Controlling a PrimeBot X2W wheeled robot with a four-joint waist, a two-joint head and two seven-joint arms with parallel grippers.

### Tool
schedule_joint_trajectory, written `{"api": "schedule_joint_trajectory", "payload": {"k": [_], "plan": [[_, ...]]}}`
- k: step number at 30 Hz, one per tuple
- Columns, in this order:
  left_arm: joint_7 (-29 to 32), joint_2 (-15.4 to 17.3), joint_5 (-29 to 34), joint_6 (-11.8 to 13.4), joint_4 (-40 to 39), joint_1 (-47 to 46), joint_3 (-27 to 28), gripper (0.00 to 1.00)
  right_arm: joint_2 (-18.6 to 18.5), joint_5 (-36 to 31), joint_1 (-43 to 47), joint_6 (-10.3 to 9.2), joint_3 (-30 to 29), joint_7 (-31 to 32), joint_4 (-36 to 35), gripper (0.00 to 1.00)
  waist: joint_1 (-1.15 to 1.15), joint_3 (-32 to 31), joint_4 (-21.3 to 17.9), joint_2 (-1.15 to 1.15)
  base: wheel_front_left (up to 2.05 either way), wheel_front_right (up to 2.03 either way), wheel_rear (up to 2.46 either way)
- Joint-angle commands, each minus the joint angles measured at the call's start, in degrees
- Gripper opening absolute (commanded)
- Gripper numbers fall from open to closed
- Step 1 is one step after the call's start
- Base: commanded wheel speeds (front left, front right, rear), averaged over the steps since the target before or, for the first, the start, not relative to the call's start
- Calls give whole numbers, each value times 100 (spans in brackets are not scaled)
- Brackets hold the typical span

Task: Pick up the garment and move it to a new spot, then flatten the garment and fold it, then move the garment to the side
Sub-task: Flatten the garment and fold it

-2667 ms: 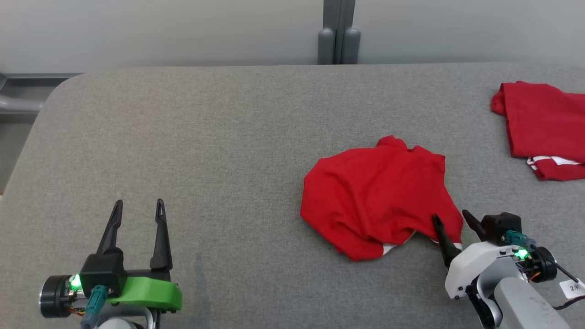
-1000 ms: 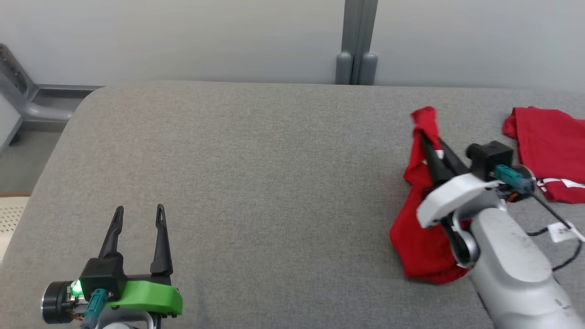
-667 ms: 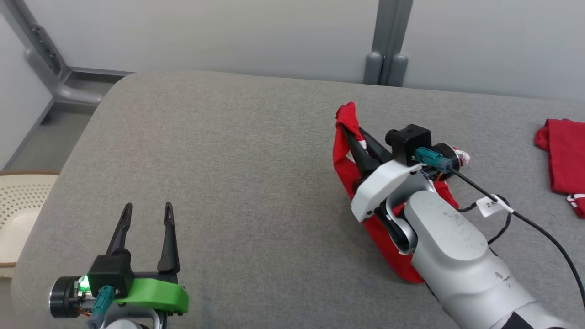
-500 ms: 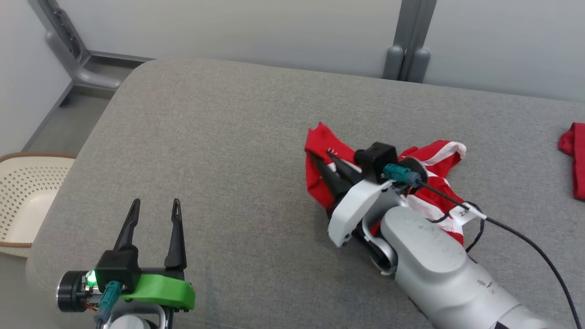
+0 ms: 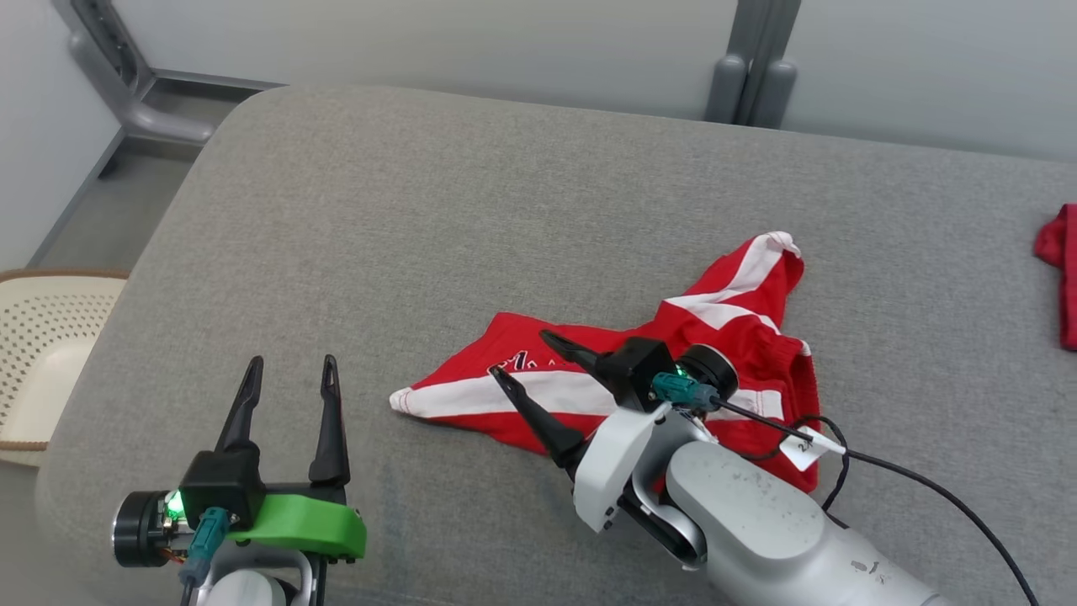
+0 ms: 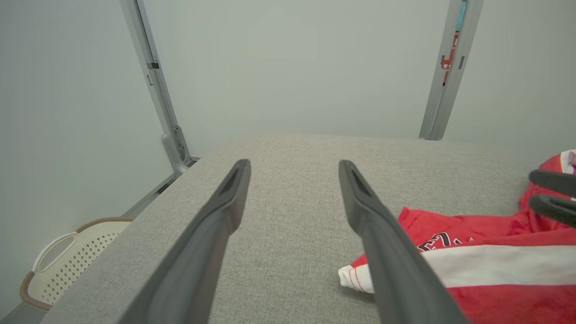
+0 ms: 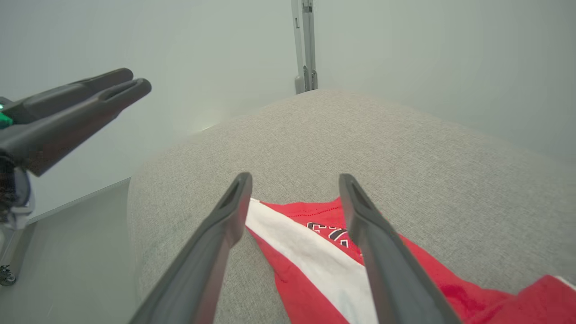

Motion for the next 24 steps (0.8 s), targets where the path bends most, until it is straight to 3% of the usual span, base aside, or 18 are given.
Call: {"api": "schedule_joint_trajectory", "payload": {"k": [1,6,13,18,24], "plan": [[-14,9,47,-4,13,42,56,100,-17,-132,131,-7,-108,-13,-80,100,0,-123,-220,0,0,0,0],[-14,42,99,-52,-9,134,202,100,-41,-571,331,-7,-959,-13,-435,100,0,-252,-524,0,0,0,0],[-14,85,147,-89,-36,285,389,100,-544,-1122,1162,-7,-2430,-14,-1300,100,0,-409,-894,0,0,0,0],[-14,113,150,-104,-79,425,529,100,-848,-1346,1819,-7,-3146,-14,-1756,100,0,-491,-1153,0,0,0,0],[-14,146,160,-98,-123,599,693,100,-966,-1499,2621,-7,-3860,-13,-2235,100,0,-553,-1421,0,0,0,0]]}}
